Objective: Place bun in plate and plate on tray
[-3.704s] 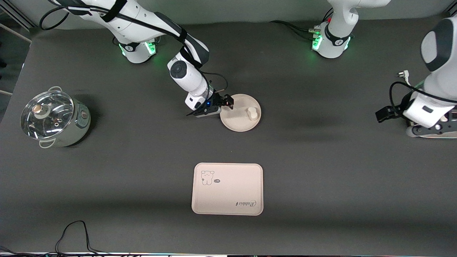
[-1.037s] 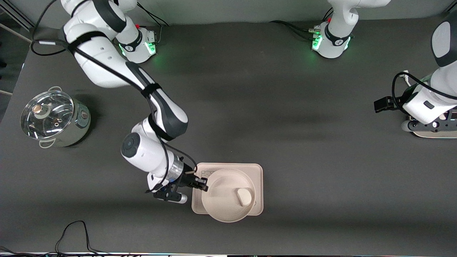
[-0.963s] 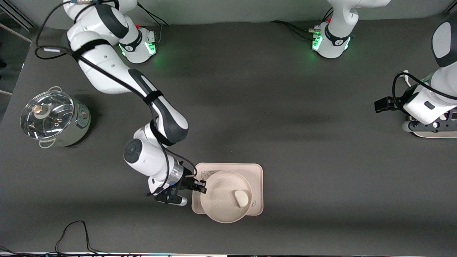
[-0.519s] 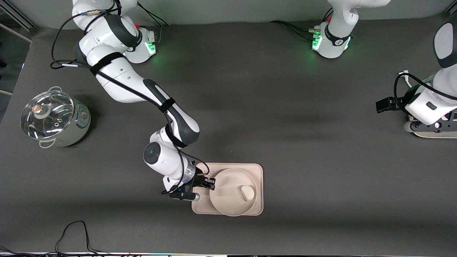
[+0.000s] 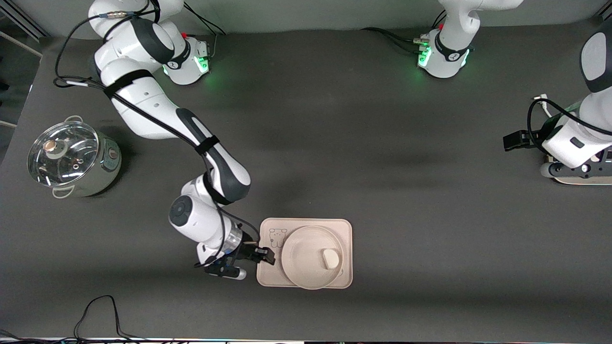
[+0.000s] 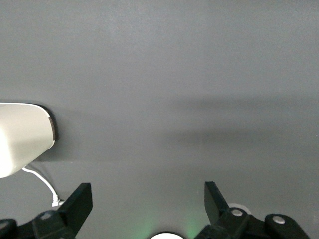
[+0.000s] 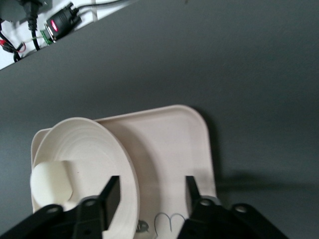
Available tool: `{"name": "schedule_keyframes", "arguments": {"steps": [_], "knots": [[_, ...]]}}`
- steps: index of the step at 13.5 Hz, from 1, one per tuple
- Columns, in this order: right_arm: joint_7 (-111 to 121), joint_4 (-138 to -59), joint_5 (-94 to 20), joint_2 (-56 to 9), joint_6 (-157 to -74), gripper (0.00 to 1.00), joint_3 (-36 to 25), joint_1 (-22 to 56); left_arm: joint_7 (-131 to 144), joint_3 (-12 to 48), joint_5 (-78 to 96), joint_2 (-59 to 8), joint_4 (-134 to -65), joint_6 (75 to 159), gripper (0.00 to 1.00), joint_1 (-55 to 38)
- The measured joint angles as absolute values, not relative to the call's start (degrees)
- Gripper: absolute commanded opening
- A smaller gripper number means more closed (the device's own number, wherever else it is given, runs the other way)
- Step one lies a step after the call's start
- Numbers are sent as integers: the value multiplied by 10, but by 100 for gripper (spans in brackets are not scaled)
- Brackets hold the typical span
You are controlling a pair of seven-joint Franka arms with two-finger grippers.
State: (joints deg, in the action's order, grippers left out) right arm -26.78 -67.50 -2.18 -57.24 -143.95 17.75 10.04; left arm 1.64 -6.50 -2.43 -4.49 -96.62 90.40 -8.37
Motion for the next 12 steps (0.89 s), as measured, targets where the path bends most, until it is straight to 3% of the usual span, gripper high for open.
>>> {"name": "schedule_keyframes", "arguments": {"steps": [5, 8, 12], "knots": [[-261, -687, -19, -393, -1082, 100, 93, 102, 16, -65, -24, -46, -966, 904, 100, -84], [-192, -795, -19, -248, -1041, 100, 10, 99, 16, -64, -24, -47, -966, 904, 100, -84], [-109, -930, -19, -76, -1041, 100, -11, 68, 16, -64, -24, -47, -965, 904, 100, -84]]}}
